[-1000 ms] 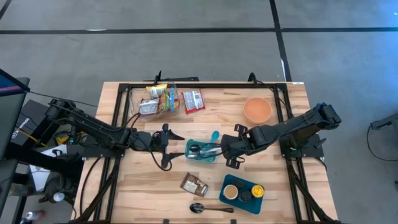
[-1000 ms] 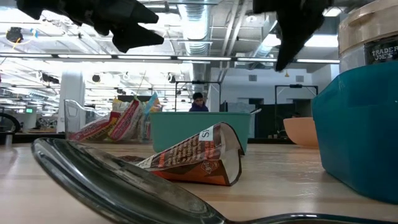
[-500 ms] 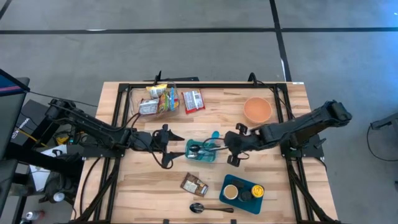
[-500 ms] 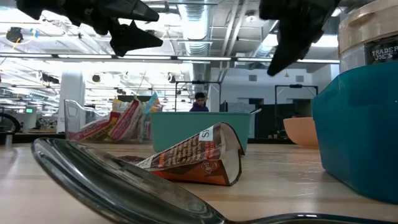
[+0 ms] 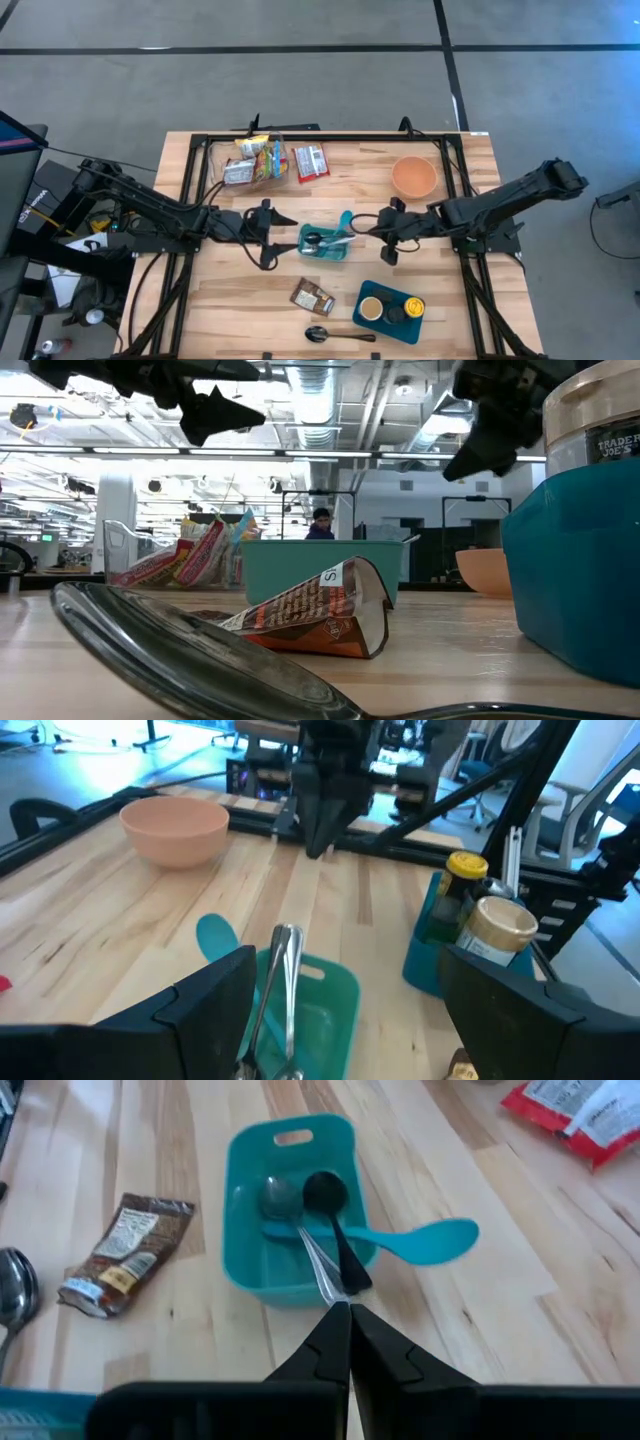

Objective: Pick & Place Food Item
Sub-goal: Put the orange seasoning pack into the blue bin

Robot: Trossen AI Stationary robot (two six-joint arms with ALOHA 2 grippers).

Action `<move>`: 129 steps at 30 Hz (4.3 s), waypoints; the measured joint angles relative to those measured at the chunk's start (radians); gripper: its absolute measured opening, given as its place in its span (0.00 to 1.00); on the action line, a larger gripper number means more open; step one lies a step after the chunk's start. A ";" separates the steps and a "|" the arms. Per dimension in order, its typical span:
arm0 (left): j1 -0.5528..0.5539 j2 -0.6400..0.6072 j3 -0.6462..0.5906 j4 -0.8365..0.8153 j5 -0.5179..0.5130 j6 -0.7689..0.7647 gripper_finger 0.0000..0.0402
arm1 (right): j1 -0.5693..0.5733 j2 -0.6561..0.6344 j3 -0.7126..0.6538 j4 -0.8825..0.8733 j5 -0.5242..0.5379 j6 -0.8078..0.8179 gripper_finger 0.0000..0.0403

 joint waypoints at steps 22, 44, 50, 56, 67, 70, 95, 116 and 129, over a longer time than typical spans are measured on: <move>0.003 0.000 0.000 0.034 -0.002 -0.317 0.75 | 0.002 0.005 -0.093 0.161 0.000 0.008 0.00; -0.159 0.000 0.000 0.032 -0.004 -0.680 0.75 | -0.005 0.005 -0.093 0.161 -0.001 0.008 0.00; -0.265 0.000 0.000 0.032 -0.005 -0.681 0.75 | -0.005 0.005 -0.093 0.161 -0.001 0.008 0.00; -0.337 0.000 0.000 0.033 -0.009 -0.681 0.75 | -0.005 0.005 -0.093 0.161 -0.002 0.008 0.00; -0.384 0.000 0.000 0.032 -0.044 -0.685 0.75 | -0.005 0.005 -0.092 0.161 -0.003 0.008 0.00; -0.384 0.000 0.000 0.033 -0.131 -0.685 0.75 | -0.005 0.005 -0.092 0.161 -0.003 0.008 0.00; -0.304 0.030 0.190 -0.240 -0.305 -0.520 0.75 | -0.006 0.005 -0.092 0.160 -0.001 0.008 0.00; -0.304 0.371 0.379 -0.629 0.080 -1.059 0.75 | -0.006 0.005 -0.092 0.160 -0.001 0.007 0.00; -0.304 0.475 0.379 -0.612 0.092 -1.130 0.75 | -0.006 0.005 -0.092 0.161 -0.001 0.008 0.00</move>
